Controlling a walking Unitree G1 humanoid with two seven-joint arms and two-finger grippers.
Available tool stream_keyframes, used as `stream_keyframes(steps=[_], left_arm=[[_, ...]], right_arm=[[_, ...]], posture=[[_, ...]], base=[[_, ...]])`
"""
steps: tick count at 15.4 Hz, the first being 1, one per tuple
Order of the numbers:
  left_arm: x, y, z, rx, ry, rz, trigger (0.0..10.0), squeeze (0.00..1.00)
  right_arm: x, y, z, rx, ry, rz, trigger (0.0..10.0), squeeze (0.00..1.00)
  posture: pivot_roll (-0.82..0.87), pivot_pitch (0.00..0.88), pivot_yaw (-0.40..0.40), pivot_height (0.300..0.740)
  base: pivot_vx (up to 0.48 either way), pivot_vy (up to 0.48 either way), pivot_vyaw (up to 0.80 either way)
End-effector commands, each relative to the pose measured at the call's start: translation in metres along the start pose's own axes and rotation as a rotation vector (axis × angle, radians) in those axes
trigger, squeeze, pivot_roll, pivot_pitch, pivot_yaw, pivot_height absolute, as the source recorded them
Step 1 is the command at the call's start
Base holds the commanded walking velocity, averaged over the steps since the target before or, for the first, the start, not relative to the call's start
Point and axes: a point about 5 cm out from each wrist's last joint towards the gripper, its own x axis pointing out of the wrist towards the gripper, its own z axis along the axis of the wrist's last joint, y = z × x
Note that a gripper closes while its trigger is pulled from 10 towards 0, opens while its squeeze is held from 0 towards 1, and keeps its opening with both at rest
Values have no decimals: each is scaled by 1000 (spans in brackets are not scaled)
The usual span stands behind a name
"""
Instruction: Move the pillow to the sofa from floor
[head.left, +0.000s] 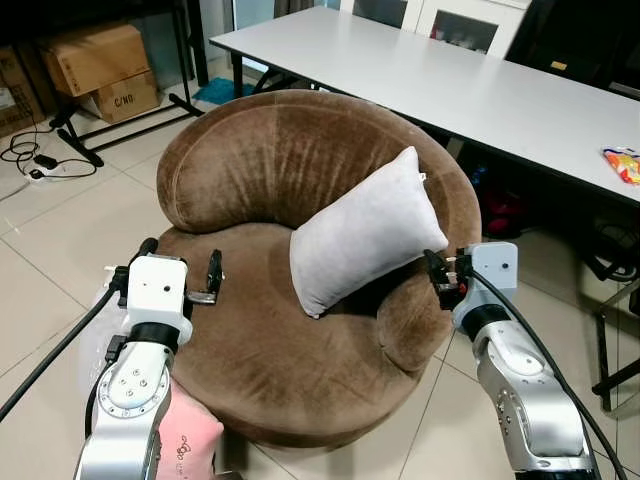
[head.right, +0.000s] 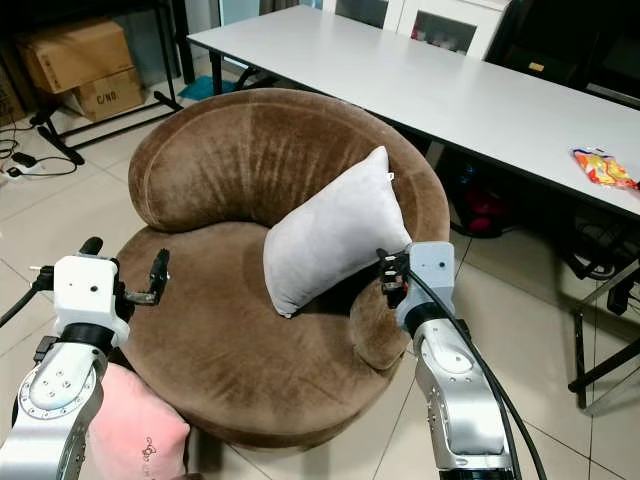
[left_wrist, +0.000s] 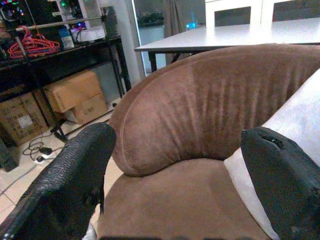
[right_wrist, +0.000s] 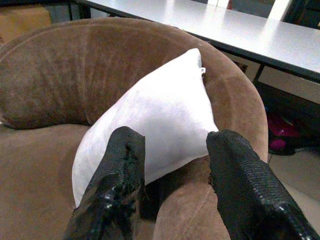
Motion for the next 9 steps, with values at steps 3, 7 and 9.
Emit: stream_keyframes(steps=[3,7,9], left_arm=[[3,-2,-2,-1,9,-6,10000,0],[3,1,-2,9,13,3,10000,0],[3,2,-2,0,16,14,10000,0]], right_arm=[[0,-1,-1,14,12,-6,10000,0],[1,3,0,22,8,12,10000,0],[0,4,-1,20,13,15,10000,0]], posture=[[-28,0,-79,740],[-19,0,-81,740],[-22,0,-82,740]], base=[[-381,0,0],[-73,0,0],[0,0,0]])
